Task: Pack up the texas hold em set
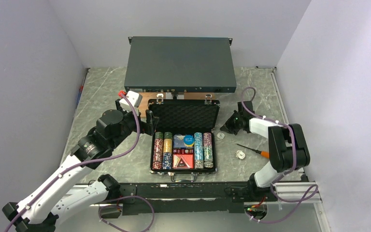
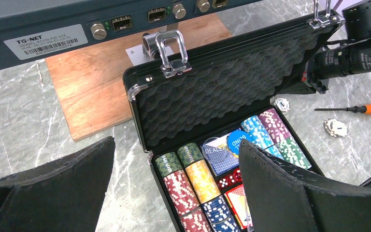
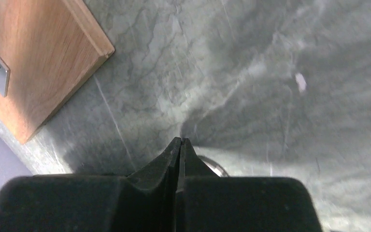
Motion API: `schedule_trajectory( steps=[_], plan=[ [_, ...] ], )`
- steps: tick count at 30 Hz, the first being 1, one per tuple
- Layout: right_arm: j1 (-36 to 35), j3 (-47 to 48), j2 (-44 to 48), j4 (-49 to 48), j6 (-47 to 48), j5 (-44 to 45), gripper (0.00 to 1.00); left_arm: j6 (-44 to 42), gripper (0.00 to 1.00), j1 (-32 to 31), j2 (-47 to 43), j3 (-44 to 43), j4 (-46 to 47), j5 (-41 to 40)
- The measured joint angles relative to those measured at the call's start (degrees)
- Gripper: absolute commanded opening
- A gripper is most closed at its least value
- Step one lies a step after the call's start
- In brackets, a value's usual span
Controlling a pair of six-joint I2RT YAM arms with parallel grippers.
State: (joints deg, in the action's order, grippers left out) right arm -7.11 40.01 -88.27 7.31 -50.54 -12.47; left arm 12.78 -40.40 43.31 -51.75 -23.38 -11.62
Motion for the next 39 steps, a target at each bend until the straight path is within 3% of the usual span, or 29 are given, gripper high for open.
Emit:
schedule_trajectory(
  steps=[7, 14, 17, 21, 24, 39],
  plan=[
    [0.35, 2.05, -4.22, 0.33, 0.79, -2.86, 0.05, -0.02, 0.99, -0.02, 0.2, 0.0, -0.02, -0.02],
    [0.5, -2.67, 3.28, 8.83, 3.17, -2.75, 0.09, 0.0, 0.99, 0.0, 0.48, 0.0, 0.0, 0.02],
    [1.01, -4.04, 8.46, 16.41, 4.35, -1.55, 0.28, 0.0, 0.99, 0.0, 0.52, 0.0, 0.0, 0.04],
    [1.18, -3.65, 13.38, 22.36, 5.68, -1.27, 0.63, 0.0, 0.99, 0.0, 0.52, 0.0, 0.0, 0.22],
    [0.04, -2.38, 13.05, 24.87, 7.02, -0.57, 0.74, 0.0, 0.99, 0.0, 0.52, 0.0, 0.0, 0.24],
    [-13.84, 4.85, 4.59, 32.24, 6.56, 16.0, 0.64, 0.0, 0.99, 0.0, 0.52, 0.0, 0.0, 0.26]
  ],
)
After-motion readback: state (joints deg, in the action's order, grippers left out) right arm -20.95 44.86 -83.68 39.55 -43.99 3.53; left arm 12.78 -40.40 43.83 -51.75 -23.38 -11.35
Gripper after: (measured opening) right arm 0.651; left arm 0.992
